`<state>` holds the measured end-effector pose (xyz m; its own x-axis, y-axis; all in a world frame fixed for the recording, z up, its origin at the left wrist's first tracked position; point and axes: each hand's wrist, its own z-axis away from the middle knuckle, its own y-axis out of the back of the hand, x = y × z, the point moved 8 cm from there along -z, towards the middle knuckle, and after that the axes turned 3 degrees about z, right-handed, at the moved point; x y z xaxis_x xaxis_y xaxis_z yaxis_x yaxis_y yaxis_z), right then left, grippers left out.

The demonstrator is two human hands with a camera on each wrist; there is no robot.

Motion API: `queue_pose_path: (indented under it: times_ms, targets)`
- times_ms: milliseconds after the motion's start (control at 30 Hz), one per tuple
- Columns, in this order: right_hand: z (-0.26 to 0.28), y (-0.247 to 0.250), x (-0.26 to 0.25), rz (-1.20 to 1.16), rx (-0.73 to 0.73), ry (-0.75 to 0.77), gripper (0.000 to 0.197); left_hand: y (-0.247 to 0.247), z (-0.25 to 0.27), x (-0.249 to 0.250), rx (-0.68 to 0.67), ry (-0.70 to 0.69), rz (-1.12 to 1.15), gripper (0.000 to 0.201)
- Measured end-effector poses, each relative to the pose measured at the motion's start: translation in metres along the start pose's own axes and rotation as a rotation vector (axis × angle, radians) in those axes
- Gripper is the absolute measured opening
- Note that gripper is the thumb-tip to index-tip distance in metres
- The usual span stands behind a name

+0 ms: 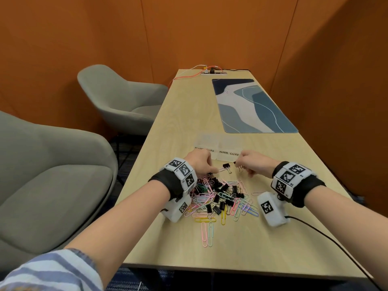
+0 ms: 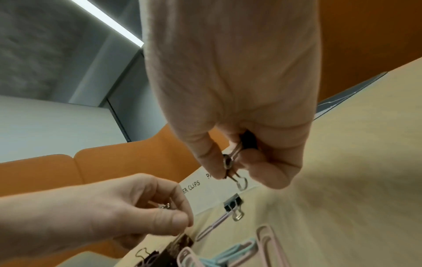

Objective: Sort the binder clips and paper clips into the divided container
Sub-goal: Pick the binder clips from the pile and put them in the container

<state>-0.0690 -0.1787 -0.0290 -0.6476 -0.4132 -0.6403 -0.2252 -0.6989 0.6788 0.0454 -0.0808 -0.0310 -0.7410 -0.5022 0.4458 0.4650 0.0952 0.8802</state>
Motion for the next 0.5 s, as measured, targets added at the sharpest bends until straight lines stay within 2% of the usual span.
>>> queue_pose_path:
  times_ms: [67,133,233,333,400,500]
  targets:
    - [0.002,0.003,-0.003,0.067,0.037,0.011,0.008,-0.003,0.001,0.002,-0.028,0.009,-0.017,0.033]
    - [0.003,0.001,-0.006,0.122,0.052,0.032,0.010,-0.006,-0.002,0.003,-0.046,0.017,-0.031,0.024]
    - [0.000,-0.003,-0.003,0.081,0.074,0.017,0.010,-0.008,-0.003,0.005,-0.053,0.021,-0.042,0.017]
    - [-0.003,-0.006,-0.002,0.020,0.084,0.021,0.013,-0.004,-0.002,0.008,-0.002,-0.008,-0.030,0.018]
    - [-0.002,-0.006,-0.006,0.043,0.082,0.064,0.008,0.001,-0.001,0.008,0.041,-0.030,0.017,0.018]
    - [-0.002,-0.009,-0.017,0.260,0.071,0.181,0.032,0.009,-0.002,0.006,0.075,-0.066,0.114,0.019]
